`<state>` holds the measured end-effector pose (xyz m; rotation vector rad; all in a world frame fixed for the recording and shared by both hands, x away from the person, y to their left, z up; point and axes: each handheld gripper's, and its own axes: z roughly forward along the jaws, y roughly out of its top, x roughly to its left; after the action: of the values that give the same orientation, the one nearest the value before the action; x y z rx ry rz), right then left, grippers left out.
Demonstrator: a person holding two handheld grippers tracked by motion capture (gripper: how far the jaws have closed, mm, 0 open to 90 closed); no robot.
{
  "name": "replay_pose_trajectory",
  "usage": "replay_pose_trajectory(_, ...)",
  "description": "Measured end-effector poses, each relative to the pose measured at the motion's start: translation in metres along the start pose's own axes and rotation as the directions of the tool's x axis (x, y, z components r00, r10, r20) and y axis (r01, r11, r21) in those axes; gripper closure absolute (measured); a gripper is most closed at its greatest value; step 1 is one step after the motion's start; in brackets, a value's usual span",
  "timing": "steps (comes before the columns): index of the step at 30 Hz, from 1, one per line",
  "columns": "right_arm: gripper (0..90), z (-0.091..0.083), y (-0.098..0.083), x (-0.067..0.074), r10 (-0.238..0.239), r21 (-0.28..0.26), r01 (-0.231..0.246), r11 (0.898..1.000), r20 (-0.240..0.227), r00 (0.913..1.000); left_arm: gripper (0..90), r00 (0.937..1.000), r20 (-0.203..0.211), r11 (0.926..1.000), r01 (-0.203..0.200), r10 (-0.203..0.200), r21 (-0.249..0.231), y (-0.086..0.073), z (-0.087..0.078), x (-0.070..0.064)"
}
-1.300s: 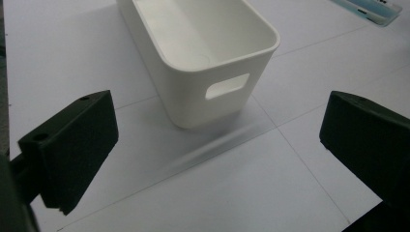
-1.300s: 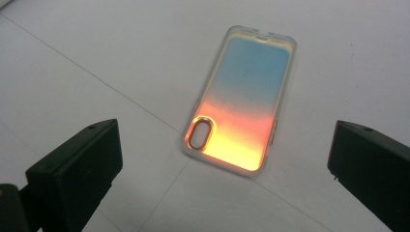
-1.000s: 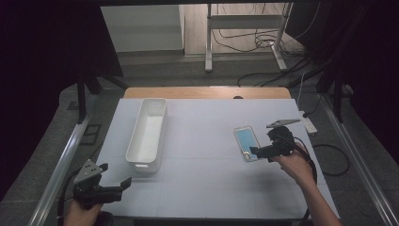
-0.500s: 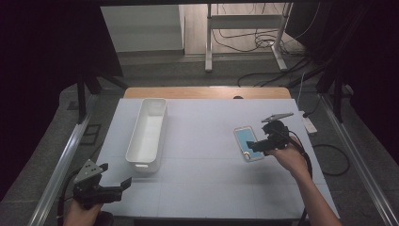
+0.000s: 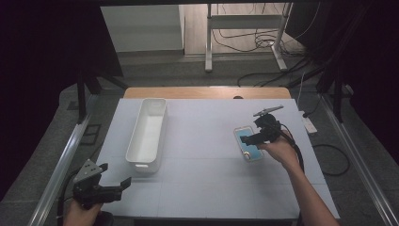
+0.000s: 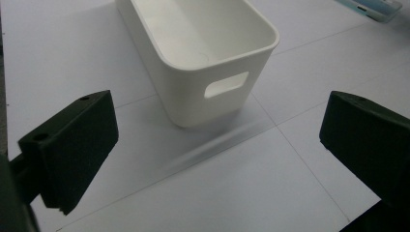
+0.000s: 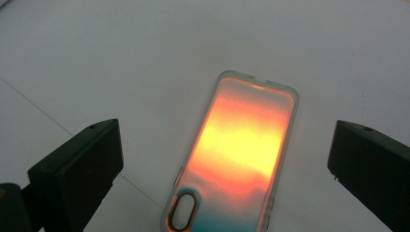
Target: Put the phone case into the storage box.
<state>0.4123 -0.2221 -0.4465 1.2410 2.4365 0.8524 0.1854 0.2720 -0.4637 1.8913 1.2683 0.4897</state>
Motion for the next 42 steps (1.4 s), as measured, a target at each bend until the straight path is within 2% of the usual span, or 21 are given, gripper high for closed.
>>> replay_pose_trajectory(3,0.0,0.004,0.003,-0.001,0.012,-0.001,-0.012,1.000,-0.015,0.9998,1.5,1.0000,0.000,1.0000,-0.003,0.003,0.002,0.000,0.000,0.000)
replay_pose_trajectory(6,0.2,0.012,0.008,0.000,0.013,0.022,-0.013,1.000,-0.007,0.9999,1.8,1.0000,0.000,1.0000,-0.007,0.007,0.002,0.000,0.000,-0.001)
replay_pose_trajectory(9,7.1,0.017,0.010,0.001,0.012,0.031,-0.013,0.999,0.023,0.9997,1.9,1.0000,0.001,1.0000,-0.005,0.005,0.001,0.000,0.000,0.000)
replay_pose_trajectory(11,10.4,0.018,0.010,0.001,0.010,0.033,-0.011,0.999,0.027,0.9996,1.9,1.0000,0.001,1.0000,-0.004,0.004,-0.001,0.000,0.000,0.000)
replay_pose_trajectory(15,30.6,0.019,0.010,0.001,-0.007,0.040,0.005,0.999,0.034,0.9994,1.9,1.0000,0.002,1.0000,-0.005,0.005,0.000,0.000,0.000,0.000)
replay_pose_trajectory(20,64.4,0.019,0.009,-0.001,-0.012,0.053,0.013,0.999,-0.015,0.9998,2.0,1.0000,0.001,1.0000,-0.005,0.005,0.000,0.000,0.000,0.000)
replay_pose_trajectory(21,64.4,0.019,0.009,-0.001,-0.012,0.053,0.013,0.999,-0.015,0.9998,2.0,1.0000,0.001,1.0000,-0.005,0.005,0.000,0.000,0.000,0.000)
replay_pose_trajectory(22,70.7,0.019,0.009,-0.001,-0.014,0.054,0.015,0.998,-0.020,0.9997,2.0,1.0000,0.001,1.0000,-0.005,0.005,0.000,0.000,0.000,0.000)
replay_pose_trajectory(23,80.6,0.019,0.008,-0.002,-0.011,0.057,0.012,0.998,-0.026,0.9996,2.1,1.0000,0.001,1.0000,-0.005,0.005,0.000,0.000,0.000,0.000)
replay_pose_trajectory(25,89.6,0.020,0.008,-0.002,-0.018,0.050,0.020,0.999,-0.035,0.9992,2.1,1.0000,0.001,1.0000,-0.004,0.004,-0.001,0.000,0.000,0.000)
replay_pose_trajectory(32,89.7,0.026,0.007,0.001,-0.029,0.062,0.031,0.998,-0.039,0.9988,2.2,1.0000,0.001,1.0000,-0.005,0.005,0.000,0.000,0.000,0.000)
replay_pose_trajectory(34,89.6,0.030,0.006,0.001,-0.032,0.073,0.034,0.997,-0.027,0.9991,2.2,1.0000,0.002,1.0000,-0.005,0.005,-0.001,0.000,0.000,0.000)
replay_pose_trajectory(42,89.6,0.044,0.002,-0.003,0.007,0.080,-0.005,0.997,-0.020,0.9998,2.2,1.0000,0.003,1.0000,-0.006,0.006,0.002,0.000,0.000,0.000)
